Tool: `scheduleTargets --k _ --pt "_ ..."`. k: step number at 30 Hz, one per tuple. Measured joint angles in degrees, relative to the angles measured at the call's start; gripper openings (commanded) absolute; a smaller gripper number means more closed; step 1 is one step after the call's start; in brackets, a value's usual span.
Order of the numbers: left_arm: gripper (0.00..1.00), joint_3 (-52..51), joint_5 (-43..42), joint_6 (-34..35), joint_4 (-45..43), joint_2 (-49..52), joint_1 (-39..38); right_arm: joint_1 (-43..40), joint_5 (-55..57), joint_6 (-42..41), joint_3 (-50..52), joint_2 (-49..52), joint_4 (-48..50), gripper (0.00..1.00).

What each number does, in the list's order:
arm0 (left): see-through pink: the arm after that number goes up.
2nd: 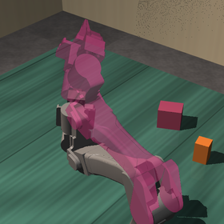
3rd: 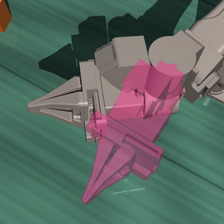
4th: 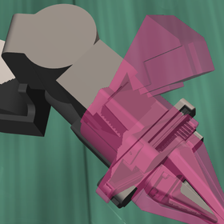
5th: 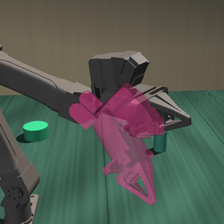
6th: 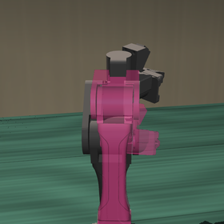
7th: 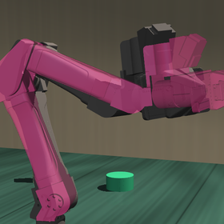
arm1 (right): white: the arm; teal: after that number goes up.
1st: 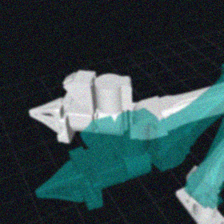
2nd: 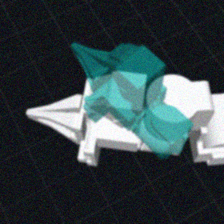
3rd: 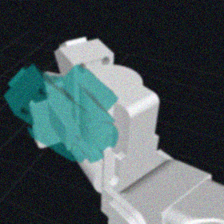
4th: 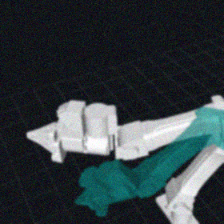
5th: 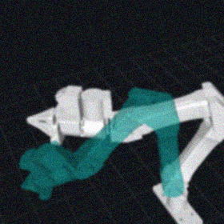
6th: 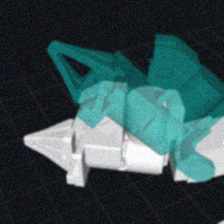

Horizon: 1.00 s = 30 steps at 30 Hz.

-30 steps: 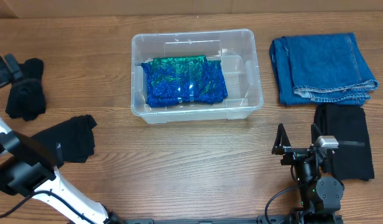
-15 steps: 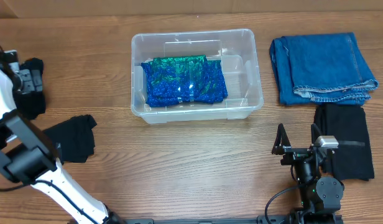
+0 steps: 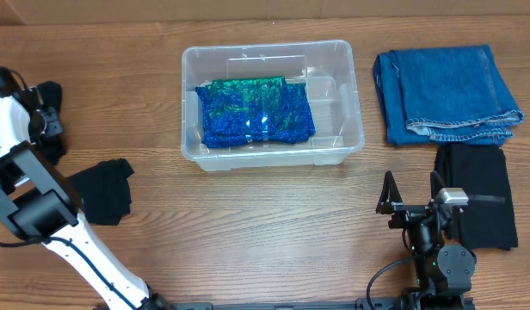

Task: Pack container
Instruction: 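Move the left gripper to the black sock bundle and grasp it, then place the black bundle into the bin beside the sequined fabric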

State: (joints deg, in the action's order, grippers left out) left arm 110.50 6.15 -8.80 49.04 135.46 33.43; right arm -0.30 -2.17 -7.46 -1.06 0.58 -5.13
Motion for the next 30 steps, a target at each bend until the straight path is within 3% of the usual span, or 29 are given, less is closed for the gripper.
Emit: scheduleTargets --k 7,11,16,20,24,30 --pt "0.04 13.20 -4.57 4.44 14.25 2.73 -8.76 0.00 0.02 0.00 0.00 0.00 0.00 1.00" --pt "0.04 27.65 -12.02 5.51 21.27 3.32 -13.73 0.00 0.00 -0.02 0.00 0.00 0.00 1.00" --pt "0.04 47.04 -14.12 5.53 29.07 3.43 -23.87 0.00 0.00 0.00 0.00 0.00 0.02 1.00" --pt "0.04 56.37 -14.29 6.97 36.28 3.43 -32.63 0.00 0.00 0.02 0.00 0.00 -0.02 1.00" --pt "0.04 57.96 -16.74 15.08 39.78 3.43 -41.53 0.00 0.00 0.00 0.00 0.00 -0.02 1.00" --pt "0.04 57.99 -18.78 37.70 44.52 3.43 -56.74 0.00 0.00 0.00 0.00 0.00 -0.02 1.00"
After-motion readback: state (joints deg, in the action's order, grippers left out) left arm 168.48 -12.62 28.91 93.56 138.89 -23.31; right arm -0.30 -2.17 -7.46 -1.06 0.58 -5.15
